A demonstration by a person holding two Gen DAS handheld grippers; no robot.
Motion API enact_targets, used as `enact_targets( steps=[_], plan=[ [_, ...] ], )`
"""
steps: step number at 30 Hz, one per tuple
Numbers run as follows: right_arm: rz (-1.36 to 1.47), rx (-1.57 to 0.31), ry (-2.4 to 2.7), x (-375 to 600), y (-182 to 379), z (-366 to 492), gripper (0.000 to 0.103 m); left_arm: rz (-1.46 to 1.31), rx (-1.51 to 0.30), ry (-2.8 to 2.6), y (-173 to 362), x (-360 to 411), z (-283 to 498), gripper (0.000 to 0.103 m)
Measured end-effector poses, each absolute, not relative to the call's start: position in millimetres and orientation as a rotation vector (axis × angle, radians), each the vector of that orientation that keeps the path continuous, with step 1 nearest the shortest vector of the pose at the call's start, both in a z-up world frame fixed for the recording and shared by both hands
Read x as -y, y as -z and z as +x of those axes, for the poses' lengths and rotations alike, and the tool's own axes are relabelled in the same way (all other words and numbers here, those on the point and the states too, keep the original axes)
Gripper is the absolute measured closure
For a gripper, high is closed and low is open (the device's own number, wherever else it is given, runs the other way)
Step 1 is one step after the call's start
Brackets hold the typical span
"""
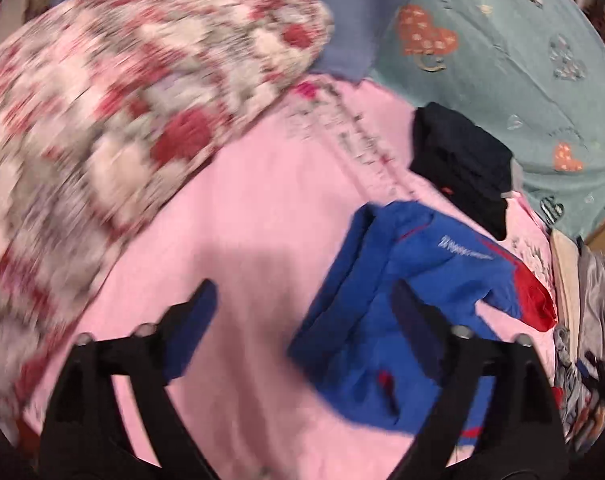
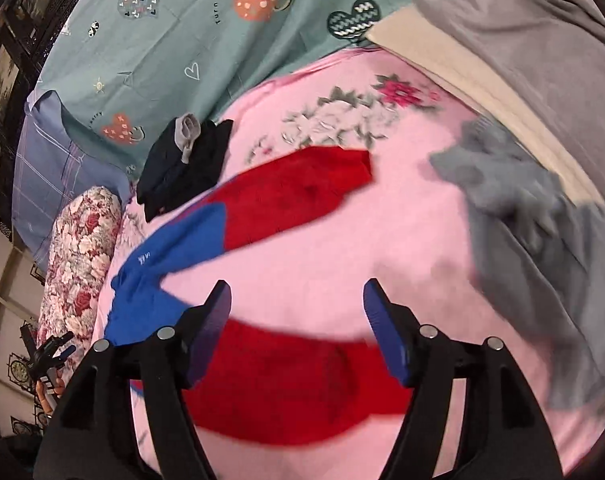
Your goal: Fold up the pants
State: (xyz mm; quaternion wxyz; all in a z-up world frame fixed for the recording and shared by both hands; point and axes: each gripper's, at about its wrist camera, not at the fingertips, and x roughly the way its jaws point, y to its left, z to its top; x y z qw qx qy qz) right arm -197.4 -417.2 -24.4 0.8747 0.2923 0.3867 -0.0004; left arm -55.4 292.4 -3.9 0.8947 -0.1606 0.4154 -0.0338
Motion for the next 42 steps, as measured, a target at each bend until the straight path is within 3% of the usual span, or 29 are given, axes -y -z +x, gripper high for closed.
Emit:
enact_targets(
  steps=[6,16,20,22,23,24,26,34,35,36,37,38,39,42],
  plan=[
    [0.772,-0.875,-0.055,426,65,-103,0.034,-0.282,-0.999,0.189,39,-245,40,0.005],
    [0.880,-0.895,-0.023,443,102,-81,0.034,-0.372,-1.123,0.294,82,-205,107,0.005],
    [0.891,-0.881,-0.011,447,107,-71,0.034,-0.409,-1.134,0.258,92,-202,123,0.010],
    [0.868,-0.876,0.013,447,108,-65,0.035,-0.409,-1.123,0.228,89,-202,126,0.024],
    [0.862,-0.882,0.023,447,109,-60,0.042,-0.410,-1.121,0.207,88,-202,127,0.038],
    [0.857,-0.893,0.025,447,111,-57,0.061,-0.415,-1.122,0.202,88,-203,128,0.059],
    [0.841,-0.908,0.027,446,114,-53,0.092,-0.425,-1.103,0.214,81,-204,126,0.065],
    [0.749,-0.826,0.061,465,67,-66,0.096,-0.319,-0.991,0.155,51,-202,124,0.064],
    [0.739,-0.874,0.064,465,73,-64,0.091,-0.288,-1.014,0.144,58,-200,126,0.061],
    [0.718,-0.948,0.095,463,83,-61,0.072,-0.269,-1.030,0.128,64,-201,127,0.056],
    [0.700,-0.992,0.133,462,90,-61,0.061,-0.256,-1.039,0.109,68,-204,127,0.052],
    [0.664,-1.020,0.182,462,94,-61,0.054,-0.265,-1.037,0.112,70,-210,125,0.039],
    [0.626,-1.016,0.203,461,92,-63,0.054,-0.276,-1.031,0.118,69,-214,122,0.029],
    [0.539,-0.943,0.120,448,67,-61,0.051,-0.272,-1.023,0.154,61,-223,113,0.022]
  ],
)
